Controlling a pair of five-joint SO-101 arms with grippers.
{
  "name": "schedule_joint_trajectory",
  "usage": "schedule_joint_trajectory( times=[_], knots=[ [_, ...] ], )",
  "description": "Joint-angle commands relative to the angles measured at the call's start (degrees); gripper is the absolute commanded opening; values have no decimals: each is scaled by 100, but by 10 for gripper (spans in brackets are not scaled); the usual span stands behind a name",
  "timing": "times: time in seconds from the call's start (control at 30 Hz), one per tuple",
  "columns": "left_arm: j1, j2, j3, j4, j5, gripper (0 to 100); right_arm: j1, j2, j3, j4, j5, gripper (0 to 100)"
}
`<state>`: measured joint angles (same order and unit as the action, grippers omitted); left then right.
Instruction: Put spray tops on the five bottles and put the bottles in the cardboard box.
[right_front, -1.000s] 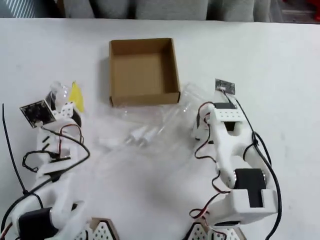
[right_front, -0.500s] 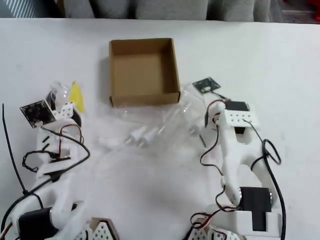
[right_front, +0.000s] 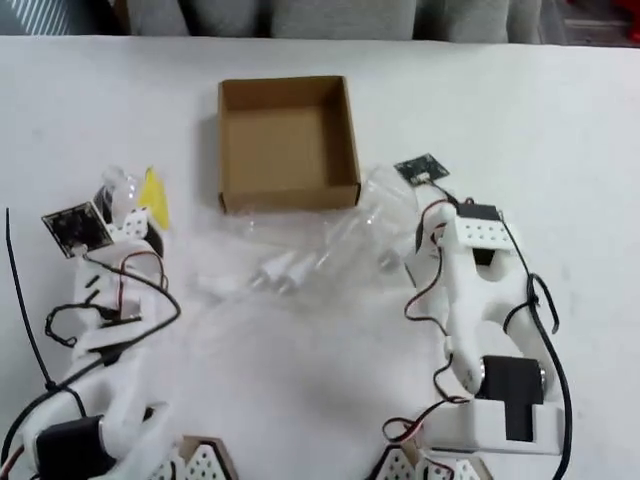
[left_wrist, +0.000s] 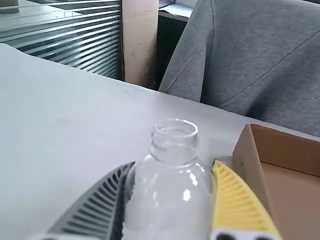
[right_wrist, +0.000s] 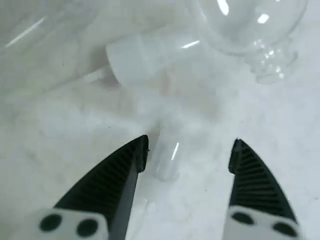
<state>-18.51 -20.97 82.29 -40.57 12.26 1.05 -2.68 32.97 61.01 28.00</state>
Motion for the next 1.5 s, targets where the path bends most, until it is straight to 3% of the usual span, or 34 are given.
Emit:
schedule_joint_trajectory(
  times=[0.0,0.27,0.47,0.67,1.23,1.47],
  knots=[
    [57,-268,-35,-149,-53,23,13,-84,-211,-40,-44,262],
    [48,-268,-35,-149,-53,23,22,-716,9,716,-53,259],
    [57,-268,-35,-167,-53,23,22,-884,422,382,-62,152],
    [48,-268,-35,-167,-53,23,-22,-549,563,110,-527,239],
    [48,-268,-35,-158,-53,23,13,356,466,-330,-580,242],
    [48,-268,-35,-158,-53,23,40,365,466,-321,-580,79]
  ],
)
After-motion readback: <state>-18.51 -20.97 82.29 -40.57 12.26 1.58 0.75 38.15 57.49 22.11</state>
